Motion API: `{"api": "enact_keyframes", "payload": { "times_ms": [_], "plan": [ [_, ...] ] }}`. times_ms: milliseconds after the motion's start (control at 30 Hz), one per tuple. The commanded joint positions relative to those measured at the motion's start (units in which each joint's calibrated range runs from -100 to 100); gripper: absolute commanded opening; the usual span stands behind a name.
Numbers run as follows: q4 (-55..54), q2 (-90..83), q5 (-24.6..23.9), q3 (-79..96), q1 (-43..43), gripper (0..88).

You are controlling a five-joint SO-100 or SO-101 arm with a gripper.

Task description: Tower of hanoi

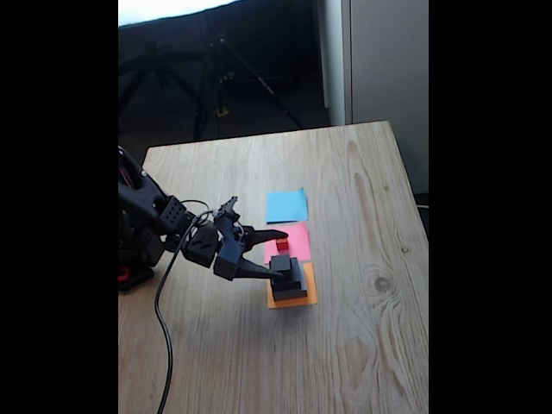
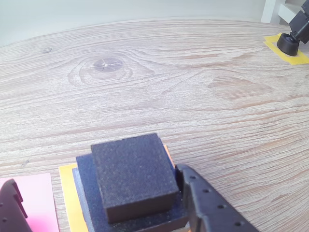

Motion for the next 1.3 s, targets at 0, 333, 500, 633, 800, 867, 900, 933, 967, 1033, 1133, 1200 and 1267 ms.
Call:
{"api": "enact_keyframes", "payload": {
  "times_ms": [0, 333, 500, 633, 800, 867, 900, 933, 967, 1033, 1133, 1200, 1267],
  "plan": [
    [-2.79, 0.18, 0.52, 0.22, -0.60, 38.0],
    [-2.87, 0.86, 0.52, 0.31, -1.02, 35.6],
    [-3.19, 1.01, 0.52, 0.22, -1.27, 33.7],
    [-3.19, 0.86, 0.52, 0.58, -1.52, 30.3],
    [-3.19, 0.93, 0.52, 0.67, -1.86, 23.2],
    [-3.19, 0.78, 0.52, 0.67, -2.02, 22.1],
    [-3.19, 0.71, 0.52, 0.67, -2.11, 21.8],
    [-3.19, 0.63, 0.52, 0.67, -2.19, 20.8],
    [-3.19, 0.63, 0.52, 0.67, -2.27, 19.8],
    [-3.19, 0.56, 0.52, 0.67, -2.44, 18.6],
    [-3.19, 0.56, 0.52, 0.67, -2.69, 16.9],
    [-3.19, 0.71, 0.52, 0.67, -2.86, 16.6],
    [-3.19, 0.71, 0.52, 0.67, -2.94, 16.1]
  ]
}}
